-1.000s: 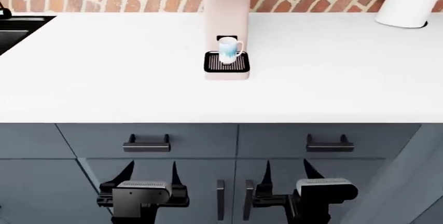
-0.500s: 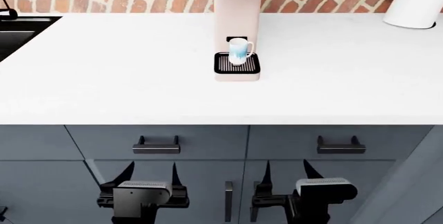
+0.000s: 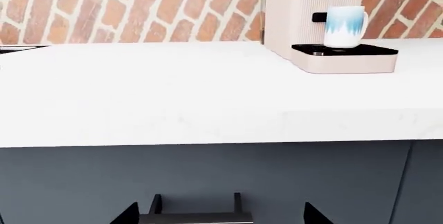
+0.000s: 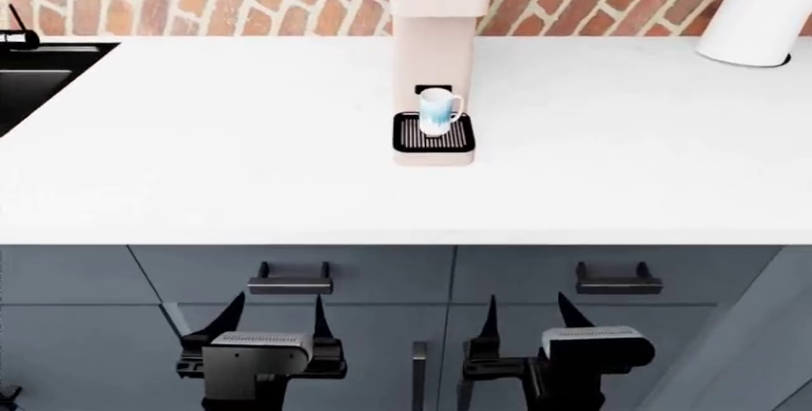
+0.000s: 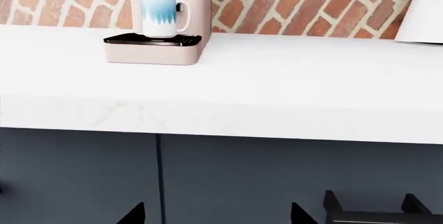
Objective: Press the button on the coffee machine to serve coffee.
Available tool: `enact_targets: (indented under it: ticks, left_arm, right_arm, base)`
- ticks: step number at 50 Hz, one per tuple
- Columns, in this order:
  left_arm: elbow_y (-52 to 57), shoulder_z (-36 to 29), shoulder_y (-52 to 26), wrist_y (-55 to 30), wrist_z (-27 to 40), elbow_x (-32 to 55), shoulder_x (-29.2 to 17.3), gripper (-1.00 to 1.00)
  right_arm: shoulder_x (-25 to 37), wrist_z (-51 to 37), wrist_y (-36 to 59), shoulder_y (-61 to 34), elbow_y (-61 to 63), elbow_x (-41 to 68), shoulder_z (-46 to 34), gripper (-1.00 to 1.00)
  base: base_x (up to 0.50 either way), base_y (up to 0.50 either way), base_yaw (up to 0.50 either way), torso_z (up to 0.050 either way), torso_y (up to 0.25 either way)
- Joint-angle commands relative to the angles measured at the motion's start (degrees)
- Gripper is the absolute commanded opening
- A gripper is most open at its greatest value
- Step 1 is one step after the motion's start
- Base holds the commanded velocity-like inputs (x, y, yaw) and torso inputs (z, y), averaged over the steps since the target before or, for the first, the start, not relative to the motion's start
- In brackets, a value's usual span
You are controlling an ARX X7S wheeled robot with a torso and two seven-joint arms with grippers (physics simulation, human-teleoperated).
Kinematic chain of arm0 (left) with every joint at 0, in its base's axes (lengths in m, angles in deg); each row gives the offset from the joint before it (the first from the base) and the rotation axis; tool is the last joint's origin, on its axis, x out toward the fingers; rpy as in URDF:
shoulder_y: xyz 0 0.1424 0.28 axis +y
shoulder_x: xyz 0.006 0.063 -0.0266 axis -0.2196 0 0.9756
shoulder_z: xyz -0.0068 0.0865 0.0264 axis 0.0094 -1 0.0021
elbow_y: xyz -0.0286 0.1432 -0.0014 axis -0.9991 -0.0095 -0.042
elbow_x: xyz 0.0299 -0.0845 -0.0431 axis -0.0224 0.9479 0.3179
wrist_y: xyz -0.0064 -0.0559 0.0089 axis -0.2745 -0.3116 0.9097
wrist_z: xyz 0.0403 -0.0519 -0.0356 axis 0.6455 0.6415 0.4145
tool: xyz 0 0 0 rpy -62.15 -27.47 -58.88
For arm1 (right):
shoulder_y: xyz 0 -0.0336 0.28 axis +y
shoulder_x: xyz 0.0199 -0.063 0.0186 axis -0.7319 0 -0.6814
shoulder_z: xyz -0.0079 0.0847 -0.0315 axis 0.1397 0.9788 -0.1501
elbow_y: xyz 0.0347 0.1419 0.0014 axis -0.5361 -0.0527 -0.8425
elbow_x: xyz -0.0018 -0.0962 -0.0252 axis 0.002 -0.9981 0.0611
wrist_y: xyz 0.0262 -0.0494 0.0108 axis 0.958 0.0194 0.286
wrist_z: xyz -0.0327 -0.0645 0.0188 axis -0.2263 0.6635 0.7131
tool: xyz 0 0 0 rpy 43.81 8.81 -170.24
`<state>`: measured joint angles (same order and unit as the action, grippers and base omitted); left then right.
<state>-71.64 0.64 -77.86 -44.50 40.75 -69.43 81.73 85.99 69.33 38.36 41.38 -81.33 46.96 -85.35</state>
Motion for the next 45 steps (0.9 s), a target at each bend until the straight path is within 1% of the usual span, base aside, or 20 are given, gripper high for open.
enact_targets:
  ticks: [1, 20, 21, 22, 26, 28, 29, 30, 33, 41, 44, 45]
  left_arm:
    - [-0.03, -0.48, 0.03, 0.52, 0.39, 0.49, -0.49, 1.00]
    - [-0.15, -1.28, 0.01, 0.95, 1.19, 0.82, -1.17, 1.00]
    - [-0.28, -0.83, -0.11, 0.72, 1.15, 1.86, -0.96, 1.00]
    - [-0.50, -1.19, -0.71, -0.50, 1.93, 1.15, -0.62, 1.00]
    - [0.00, -1.16, -0.14, 0.36, 1.67, 1.59, -1.09, 1.00]
    - [-0.06, -1.84, -0.30, 0.06, 2.06, 0.49, -1.23, 1.00]
    - [-0.18, -1.59, -0.01, 0.75, 1.22, 1.68, -1.38, 1.00]
    - [0.24, 8.55, 0.87, -0.71, -8.34, -6.98, 7.03, 1.00]
    - [0.18, 7.11, 0.93, -1.16, -7.39, -6.93, 6.24, 1.00]
    - [0.39, 6.24, 1.20, -2.11, -6.41, -5.37, 4.85, 1.00]
    - [2.77, 6.16, 1.70, -3.87, -5.96, -4.39, 4.75, 1.00]
    - [4.22, 6.13, 1.81, -5.09, -5.72, -4.26, 4.60, 1.00]
  right_arm:
    - [0.37, -0.72, 0.14, -0.12, -0.02, 0.27, -0.48, 1.00]
    - [0.95, -1.56, 0.30, -0.36, -0.18, 0.79, -1.26, 1.00]
    - [0.97, -1.60, 0.27, -0.37, -0.21, 0.82, -1.28, 1.00]
    - [1.01, -1.64, 0.29, -0.38, -0.20, 0.89, -1.29, 1.00]
    - [1.15, -1.80, 0.27, -0.37, -0.16, 0.96, -1.46, 1.00]
    - [1.22, -1.85, 0.27, -0.41, -0.19, 1.02, -1.54, 1.00]
    - [1.24, -1.90, 0.25, -0.38, -0.15, 1.02, -1.59, 1.00]
    - [-7.17, 8.01, 0.92, 0.63, 0.06, -7.78, 8.59, 1.00]
    - [-6.32, 7.00, 1.05, 0.64, 0.09, -7.62, 7.37, 1.00]
    - [-5.12, 5.81, 1.51, 0.53, 0.13, -6.77, 5.79, 1.00]
    - [-4.92, 5.24, 2.58, 1.01, 2.68, -6.17, 5.71, 1.00]
    - [-4.76, 5.01, 3.89, 1.40, 5.26, -5.97, 5.82, 1.00]
  base:
    - [0.00, 0.00, 0.00, 0.050, 0.000]
    - [0.00, 0.00, 0.00, 0.050, 0.000]
    - [0.00, 0.00, 0.00, 0.050, 0.000]
    - [0.00, 0.00, 0.00, 0.029, 0.000]
    - [0.00, 0.00, 0.00, 0.000, 0.000]
    - [0.00, 0.00, 0.00, 0.000, 0.000]
    - [0.00, 0.00, 0.00, 0.000, 0.000]
    - [0.00, 0.00, 0.00, 0.000, 0.000]
    - [0.00, 0.00, 0.00, 0.000, 0.000]
    - [0.00, 0.00, 0.00, 0.000, 0.000]
    - [0.00, 0.00, 0.00, 0.000, 0.000]
    - [0.00, 0.00, 0.00, 0.000, 0.000]
